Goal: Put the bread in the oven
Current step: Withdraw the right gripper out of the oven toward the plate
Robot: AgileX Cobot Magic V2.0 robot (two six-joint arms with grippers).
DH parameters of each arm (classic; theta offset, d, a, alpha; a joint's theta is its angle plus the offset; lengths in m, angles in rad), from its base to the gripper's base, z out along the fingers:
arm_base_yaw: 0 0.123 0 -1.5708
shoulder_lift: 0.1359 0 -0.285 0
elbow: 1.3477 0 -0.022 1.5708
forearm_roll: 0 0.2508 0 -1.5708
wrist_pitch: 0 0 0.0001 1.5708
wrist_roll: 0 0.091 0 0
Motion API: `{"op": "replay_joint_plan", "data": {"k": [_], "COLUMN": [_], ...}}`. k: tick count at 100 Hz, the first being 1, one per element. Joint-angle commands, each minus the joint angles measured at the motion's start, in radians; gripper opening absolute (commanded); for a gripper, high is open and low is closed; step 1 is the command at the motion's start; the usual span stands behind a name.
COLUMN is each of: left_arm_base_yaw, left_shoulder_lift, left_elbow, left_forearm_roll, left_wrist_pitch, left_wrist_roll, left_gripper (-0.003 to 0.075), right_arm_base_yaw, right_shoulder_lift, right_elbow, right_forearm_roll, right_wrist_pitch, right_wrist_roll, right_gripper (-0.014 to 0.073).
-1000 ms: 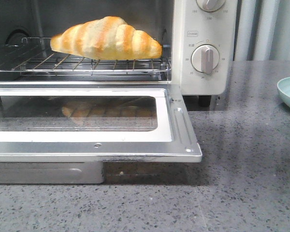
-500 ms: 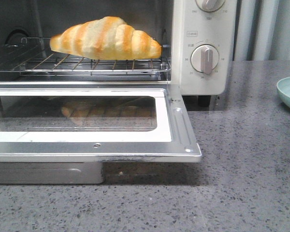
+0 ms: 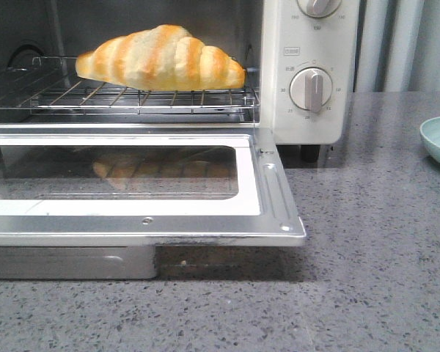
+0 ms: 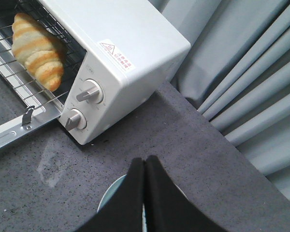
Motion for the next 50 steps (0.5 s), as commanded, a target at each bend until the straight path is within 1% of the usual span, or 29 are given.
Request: {"op": "replay_joint_plan", "data": {"k": [1, 7, 12, 17, 33, 50], "left_arm_base_yaw": [0.003, 0.003, 0.003, 0.003, 0.003, 0.003], "left_shoulder_lift": [0.015, 0.015, 0.015, 0.015, 0.015, 0.015], "left_elbow": [-0.026, -0.026, -0.026, -0.026, -0.022, -0.022], "left_forearm_roll": [-0.007, -0.007, -0.007, -0.007, -0.007, -0.007], "left_wrist_pitch": [-0.086, -0.086, -0.086, -0.086, -0.086, -0.083], "left_wrist_roll": [-0.007, -0.007, -0.007, -0.007, -0.007, -0.007], "left_gripper": [-0.0021, -0.0021, -0.0021, -0.0021, -0.0021, -0.0021], "right_arm_base_yaw": [-0.001, -0.001, -0.001, -0.001, -0.001, -0.001], "right_shoulder_lift": [-0.054, -0.094, -0.124, -0.15, -0.196, -0.196], "right_elbow": [0.014, 0.032, 0.043, 0.05, 0.055, 0.055], "right_forearm_roll": [-0.056, -0.051, -0.02, 0.007, 0.009, 0.005], "right_wrist_pitch": [0.009, 0.011, 0.033, 0.036, 0.033, 0.027], "right_wrist_roll": [0.006, 0.008, 0.05, 0.052, 0.052, 0.052], "right_gripper": [-0.0076, -0.0076, -0.0076, -0.0076, -0.0076, -0.0076]}}
